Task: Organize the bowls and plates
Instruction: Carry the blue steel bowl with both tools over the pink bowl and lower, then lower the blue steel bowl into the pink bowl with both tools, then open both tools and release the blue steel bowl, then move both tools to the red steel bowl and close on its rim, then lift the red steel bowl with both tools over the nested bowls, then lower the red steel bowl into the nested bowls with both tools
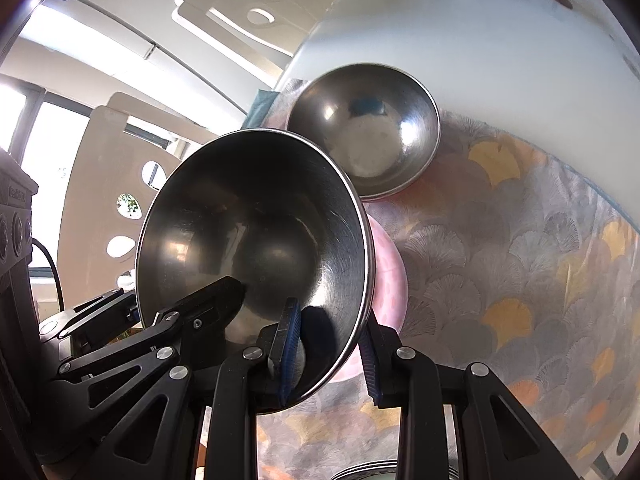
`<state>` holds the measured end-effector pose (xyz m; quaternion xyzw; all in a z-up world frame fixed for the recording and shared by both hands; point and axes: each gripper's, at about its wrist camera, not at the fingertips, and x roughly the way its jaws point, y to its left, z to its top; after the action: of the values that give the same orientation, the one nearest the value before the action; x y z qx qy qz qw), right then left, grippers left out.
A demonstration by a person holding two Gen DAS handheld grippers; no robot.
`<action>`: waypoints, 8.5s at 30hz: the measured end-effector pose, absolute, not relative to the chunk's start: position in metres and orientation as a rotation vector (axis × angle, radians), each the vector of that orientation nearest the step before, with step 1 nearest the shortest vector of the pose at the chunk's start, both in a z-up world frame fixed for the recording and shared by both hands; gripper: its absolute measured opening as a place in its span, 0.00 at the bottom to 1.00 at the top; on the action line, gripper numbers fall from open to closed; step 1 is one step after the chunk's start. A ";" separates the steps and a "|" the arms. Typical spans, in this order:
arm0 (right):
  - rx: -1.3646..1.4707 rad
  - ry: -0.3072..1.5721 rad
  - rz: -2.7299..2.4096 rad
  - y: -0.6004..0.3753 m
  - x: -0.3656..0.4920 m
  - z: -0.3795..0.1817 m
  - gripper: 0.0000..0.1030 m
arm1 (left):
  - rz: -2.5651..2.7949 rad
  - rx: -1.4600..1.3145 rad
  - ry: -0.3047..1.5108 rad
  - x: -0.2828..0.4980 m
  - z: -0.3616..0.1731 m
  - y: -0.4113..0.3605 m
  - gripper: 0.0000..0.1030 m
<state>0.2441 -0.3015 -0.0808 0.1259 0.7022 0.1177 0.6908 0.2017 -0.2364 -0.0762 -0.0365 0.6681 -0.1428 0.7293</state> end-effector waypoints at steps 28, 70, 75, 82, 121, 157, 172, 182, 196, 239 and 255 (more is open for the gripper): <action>0.291 1.645 0.231 -0.293 0.252 -0.107 0.27 | -0.344 -0.078 1.546 0.203 -0.108 -0.248 0.22; 0.301 1.624 0.251 -0.304 0.237 -0.091 0.27 | -0.332 -0.108 1.526 0.186 -0.104 -0.228 0.25; 0.300 1.613 0.253 -0.306 0.237 -0.086 0.27 | -0.328 -0.074 1.518 0.186 -0.100 -0.232 0.27; 0.315 1.590 0.255 -0.314 0.238 -0.078 0.27 | -0.372 -0.131 1.492 0.189 -0.084 -0.231 0.30; 0.608 1.486 0.006 -0.366 0.348 -0.179 0.72 | -0.381 -0.013 1.514 0.333 -0.160 -0.279 0.50; 0.486 1.433 0.055 -0.345 0.348 -0.150 0.31 | -0.440 0.005 1.431 0.310 -0.129 -0.285 0.18; 0.488 1.377 0.076 -0.341 0.335 -0.103 0.31 | -0.437 -0.016 1.383 0.294 -0.088 -0.278 0.18; 0.493 1.363 0.100 -0.326 0.321 -0.069 0.31 | -0.420 -0.029 1.354 0.276 -0.059 -0.268 0.18; 0.471 1.400 0.132 -0.318 0.298 -0.045 0.31 | -0.386 -0.057 1.351 0.241 -0.036 -0.252 0.18; 0.475 1.597 0.124 -0.320 0.250 -0.077 0.33 | -0.377 -0.086 1.516 0.184 -0.078 -0.252 0.18; 0.469 1.610 0.118 -0.324 0.247 -0.082 0.33 | -0.378 -0.077 1.523 0.180 -0.082 -0.251 0.20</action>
<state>0.2470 -0.3235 -0.0823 0.2079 0.7136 0.0521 0.6669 0.1799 -0.2513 -0.0825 -0.0345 0.6855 -0.1700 0.7071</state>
